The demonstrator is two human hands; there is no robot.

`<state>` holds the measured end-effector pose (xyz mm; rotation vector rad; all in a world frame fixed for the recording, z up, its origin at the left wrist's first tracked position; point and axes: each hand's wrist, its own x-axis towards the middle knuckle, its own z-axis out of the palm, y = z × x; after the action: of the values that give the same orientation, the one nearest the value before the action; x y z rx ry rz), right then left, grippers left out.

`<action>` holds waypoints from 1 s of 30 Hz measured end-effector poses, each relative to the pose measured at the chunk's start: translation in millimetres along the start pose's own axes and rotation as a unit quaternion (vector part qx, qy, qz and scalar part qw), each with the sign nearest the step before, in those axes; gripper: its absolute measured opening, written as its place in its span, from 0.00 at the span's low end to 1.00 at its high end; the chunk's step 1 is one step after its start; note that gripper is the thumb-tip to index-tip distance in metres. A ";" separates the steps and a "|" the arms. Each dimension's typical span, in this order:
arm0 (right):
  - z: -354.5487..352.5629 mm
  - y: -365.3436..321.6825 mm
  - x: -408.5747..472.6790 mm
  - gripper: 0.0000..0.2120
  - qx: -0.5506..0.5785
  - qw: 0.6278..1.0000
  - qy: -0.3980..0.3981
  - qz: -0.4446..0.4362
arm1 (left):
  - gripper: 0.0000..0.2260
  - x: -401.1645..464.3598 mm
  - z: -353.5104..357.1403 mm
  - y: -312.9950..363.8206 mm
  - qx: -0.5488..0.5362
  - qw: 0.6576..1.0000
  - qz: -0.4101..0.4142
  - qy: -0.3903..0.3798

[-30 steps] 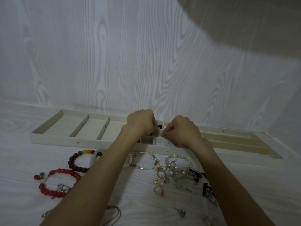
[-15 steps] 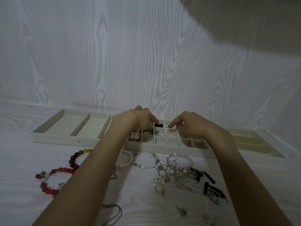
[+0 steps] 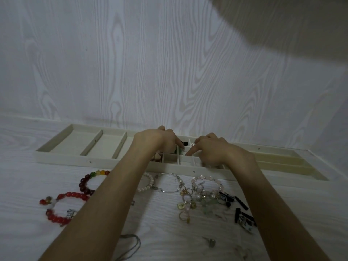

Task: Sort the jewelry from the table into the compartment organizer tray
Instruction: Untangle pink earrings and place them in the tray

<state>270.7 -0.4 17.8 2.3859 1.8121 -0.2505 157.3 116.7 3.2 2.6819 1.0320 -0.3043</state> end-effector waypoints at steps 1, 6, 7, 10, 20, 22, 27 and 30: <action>0.6 -0.1 -0.1 0.29 0.004 1.000 0.001 0.000 | 0.31 0.3 0.0 -0.4 -0.002 1.000 0.001 0.003; -1.6 2.2 -2.8 0.24 0.013 1.000 0.006 -0.010 | 0.29 -0.8 -3.1 0.5 -0.014 1.000 0.011 0.023; -4.2 2.9 -4.1 0.22 0.024 1.000 0.013 -0.014 | 0.29 -1.3 -4.0 0.6 -0.015 1.000 0.012 0.020; -14.8 6.9 -15.9 0.18 0.084 0.995 0.040 -0.026 | 0.25 -11.7 -10.2 4.1 -0.031 0.999 0.022 0.019; 16.6 17.6 -102.0 0.09 0.193 0.976 0.014 -0.099 | 0.08 -98.4 25.9 29.2 -0.194 0.941 0.100 0.259; 26.9 20.8 -101.9 0.10 0.197 0.975 0.025 -0.099 | 0.07 -103.8 38.5 31.8 -0.229 0.927 0.098 0.281; 37.1 27.1 -102.1 0.09 0.188 0.976 0.054 -0.090 | 0.07 -112.0 53.1 33.6 -0.296 0.908 0.141 0.261; 42.4 27.0 -102.2 0.09 0.197 0.974 0.062 -0.089 | 0.07 -118.0 49.8 25.2 -0.393 0.878 0.174 0.210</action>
<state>267.8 -112.6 -1.7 2.5355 2.2186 -0.5404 83.4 9.6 -6.7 2.1162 0.5493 0.6594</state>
